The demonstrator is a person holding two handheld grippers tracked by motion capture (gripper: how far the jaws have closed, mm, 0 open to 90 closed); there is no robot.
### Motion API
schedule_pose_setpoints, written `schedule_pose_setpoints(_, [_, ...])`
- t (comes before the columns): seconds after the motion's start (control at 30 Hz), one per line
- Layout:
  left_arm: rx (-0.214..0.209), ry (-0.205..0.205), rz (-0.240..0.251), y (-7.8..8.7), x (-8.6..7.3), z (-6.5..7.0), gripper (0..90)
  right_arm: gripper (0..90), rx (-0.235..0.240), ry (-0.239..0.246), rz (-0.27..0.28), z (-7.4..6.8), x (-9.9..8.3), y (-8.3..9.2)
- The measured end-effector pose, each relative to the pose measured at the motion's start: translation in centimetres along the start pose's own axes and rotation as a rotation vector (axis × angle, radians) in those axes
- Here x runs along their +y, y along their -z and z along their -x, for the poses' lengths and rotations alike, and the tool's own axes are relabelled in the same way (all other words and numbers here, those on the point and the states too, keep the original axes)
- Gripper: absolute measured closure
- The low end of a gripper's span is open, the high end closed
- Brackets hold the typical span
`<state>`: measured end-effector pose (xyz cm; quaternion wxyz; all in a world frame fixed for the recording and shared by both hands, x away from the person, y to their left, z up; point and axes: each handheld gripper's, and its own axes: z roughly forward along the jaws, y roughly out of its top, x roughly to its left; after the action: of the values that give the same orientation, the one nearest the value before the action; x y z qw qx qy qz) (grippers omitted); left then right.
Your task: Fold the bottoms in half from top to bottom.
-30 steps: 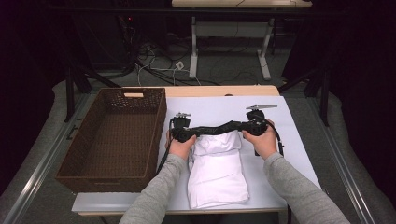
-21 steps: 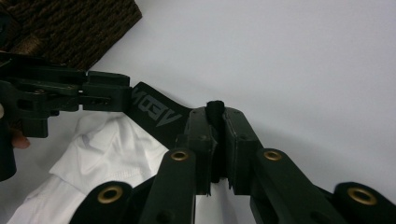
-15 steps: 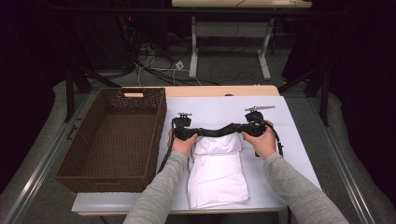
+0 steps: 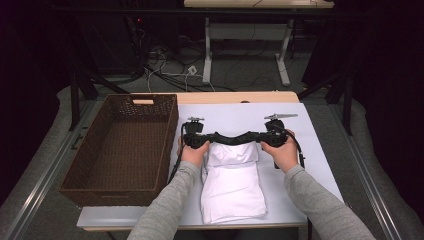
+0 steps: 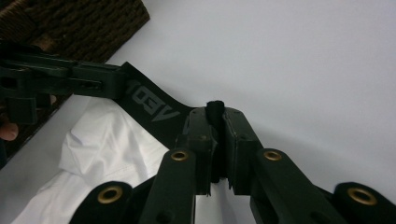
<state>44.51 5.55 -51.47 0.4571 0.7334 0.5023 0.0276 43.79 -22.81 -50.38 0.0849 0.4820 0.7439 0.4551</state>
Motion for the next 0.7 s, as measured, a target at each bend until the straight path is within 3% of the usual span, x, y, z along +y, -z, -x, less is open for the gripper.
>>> schedule_pose_setpoints(0.3, [-0.059,-0.057,0.098,4.0,0.6,2.4,80.7,82.3,0.036,0.026,0.063,-1.1,1.1,2.8])
schedule_pose_setpoints(0.7, [-0.126,-0.092,0.150,7.3,-0.8,4.3,80.9,82.3,0.082,0.079,0.103,-3.0,0.6,5.6])
